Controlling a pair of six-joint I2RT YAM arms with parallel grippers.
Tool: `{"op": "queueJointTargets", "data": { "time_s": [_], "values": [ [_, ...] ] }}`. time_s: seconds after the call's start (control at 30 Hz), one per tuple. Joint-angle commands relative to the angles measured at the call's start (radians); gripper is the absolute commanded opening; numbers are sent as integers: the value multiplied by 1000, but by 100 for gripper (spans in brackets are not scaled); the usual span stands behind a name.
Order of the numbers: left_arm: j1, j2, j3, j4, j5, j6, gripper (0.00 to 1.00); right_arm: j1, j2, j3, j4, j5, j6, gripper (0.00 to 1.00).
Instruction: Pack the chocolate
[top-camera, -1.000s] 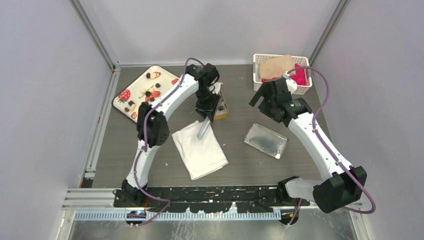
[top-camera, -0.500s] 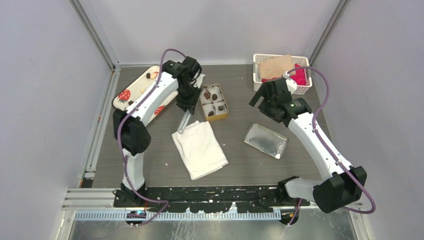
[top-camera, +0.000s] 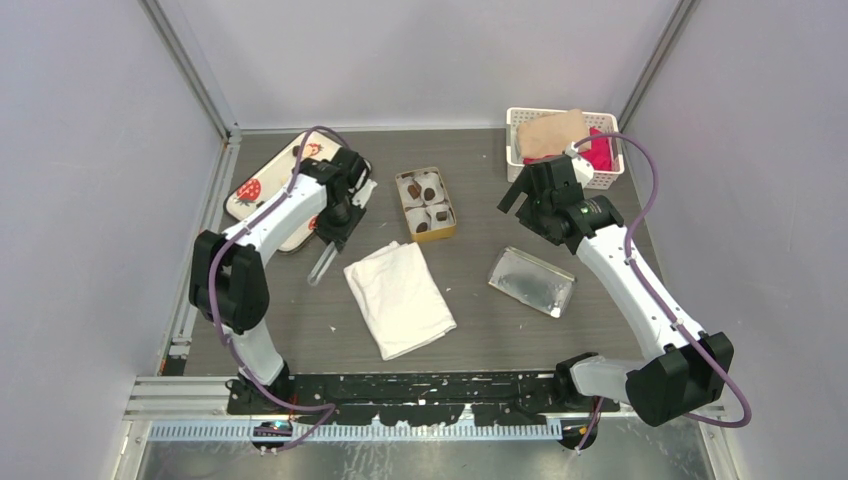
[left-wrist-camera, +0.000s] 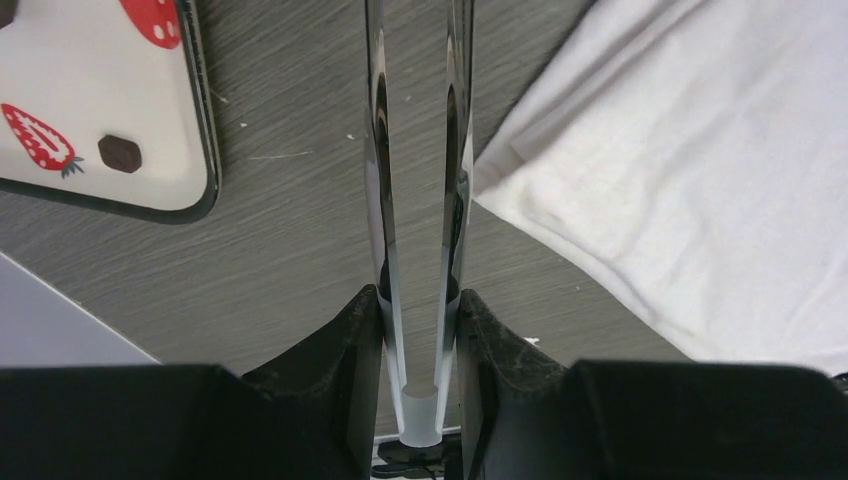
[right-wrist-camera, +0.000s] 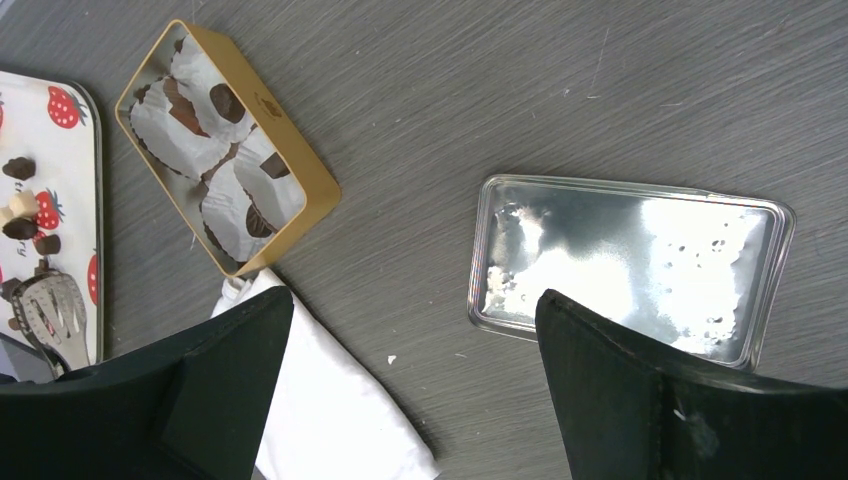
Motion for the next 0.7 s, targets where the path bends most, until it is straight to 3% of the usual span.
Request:
{"op": "queueJointTargets", "data": {
  "time_s": [0.0,0.3,0.47,0.67],
  "values": [
    [36,26,51,28,-24,-10,0,-5,-18,9,30,0,-3,96],
    [52,126,69,1,35,20,3,-5,-14,-55,-5,54,-17,97],
    [52,165,76,-8,35,16,29,-5,20,-152,15,42,-13,96],
    [52,157,105,-17,-14,0,49,15,75,-237,88,-8,16,95]
  ]
}}
